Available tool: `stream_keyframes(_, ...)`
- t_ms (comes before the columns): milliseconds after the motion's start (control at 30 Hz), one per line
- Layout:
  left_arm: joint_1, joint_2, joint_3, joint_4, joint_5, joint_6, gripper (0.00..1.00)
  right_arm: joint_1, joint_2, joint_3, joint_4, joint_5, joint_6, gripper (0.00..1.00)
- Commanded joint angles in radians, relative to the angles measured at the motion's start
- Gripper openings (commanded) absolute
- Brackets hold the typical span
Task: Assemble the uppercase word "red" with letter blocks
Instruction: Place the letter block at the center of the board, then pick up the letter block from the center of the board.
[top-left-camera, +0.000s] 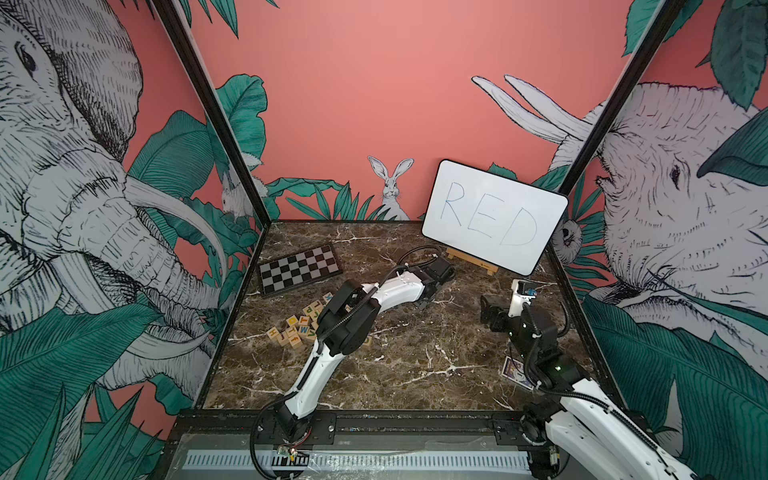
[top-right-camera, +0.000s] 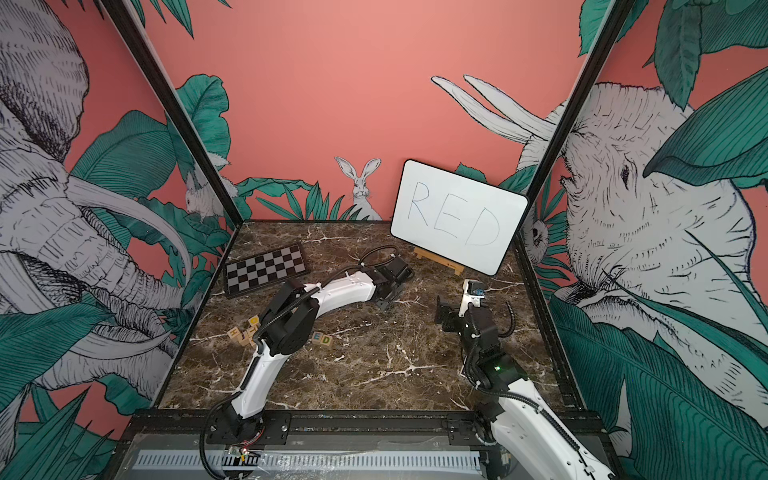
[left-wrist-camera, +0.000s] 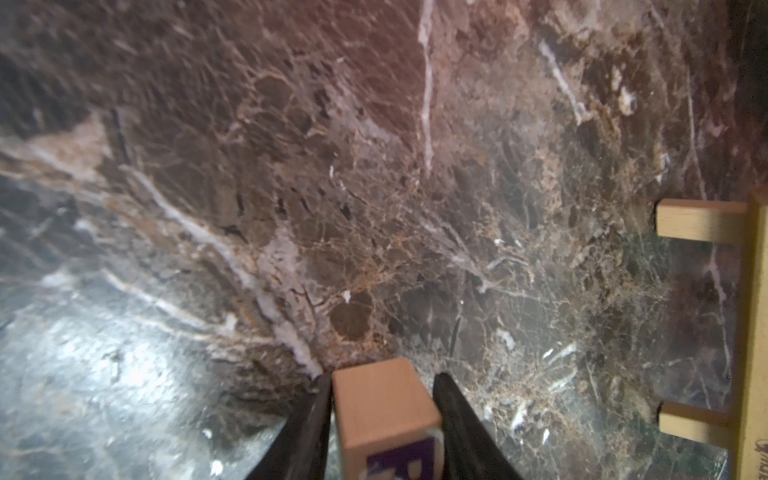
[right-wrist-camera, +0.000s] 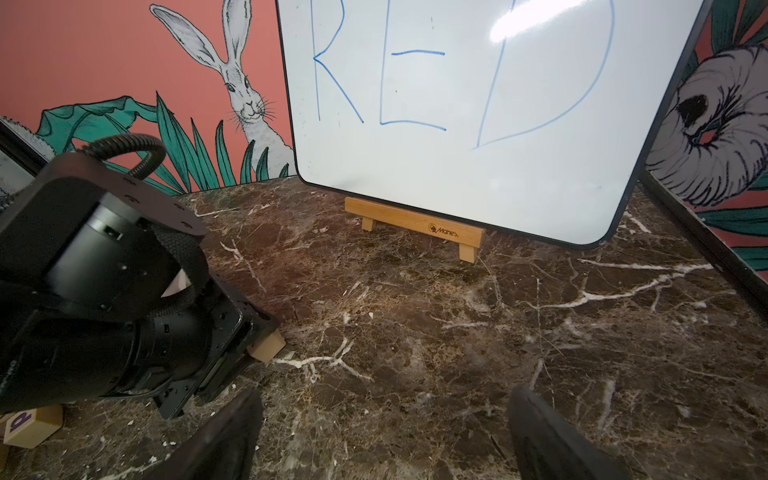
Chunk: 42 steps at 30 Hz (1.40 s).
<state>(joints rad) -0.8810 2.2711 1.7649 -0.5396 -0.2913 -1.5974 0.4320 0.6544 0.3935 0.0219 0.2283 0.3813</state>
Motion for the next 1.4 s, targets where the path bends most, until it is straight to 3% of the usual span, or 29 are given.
stream_keyframes(0, -0.006, 0.005, 0.010, -0.042, -0.025, -0.017, 0.45, 0.004, -0.004, -0.015, 0.019, 0.005, 0.007, 0.92)
stream_keyframes(367, -0.006, -0.100, -0.019, -0.016, -0.044, 0.079, 0.65, 0.004, 0.004, -0.015, 0.024, -0.009, 0.004, 0.92)
stream_keyframes(600, -0.006, -0.317, -0.137, 0.008, -0.089, 0.331, 0.65, 0.005, 0.015, -0.015, 0.035, -0.026, -0.001, 0.92)
stream_keyframes(767, -0.006, -0.555, -0.341, 0.075, -0.132, 0.629, 0.64, 0.005, 0.028, -0.017, 0.044, -0.043, -0.004, 0.92)
stream_keyframes(933, -0.006, -0.832, -0.636, 0.104, -0.247, 0.906, 0.63, 0.004, 0.034, -0.016, 0.049, -0.053, -0.008, 0.92)
stream_keyframes(1033, -0.006, -1.025, -0.826, 0.131, -0.222, 1.045, 0.64, 0.004, 0.034, -0.018, 0.055, -0.068, -0.009, 0.92)
stream_keyframes(1167, -0.007, -1.309, -1.057, 0.199, -0.054, 1.135, 0.67, 0.005, 0.032, -0.011, 0.051, -0.094, -0.011, 0.92)
stream_keyframes(1367, -0.007, -1.641, -1.263, 0.224, -0.011, 1.187, 0.72, 0.004, -0.023, 0.020, -0.074, -0.171, 0.029, 0.91)
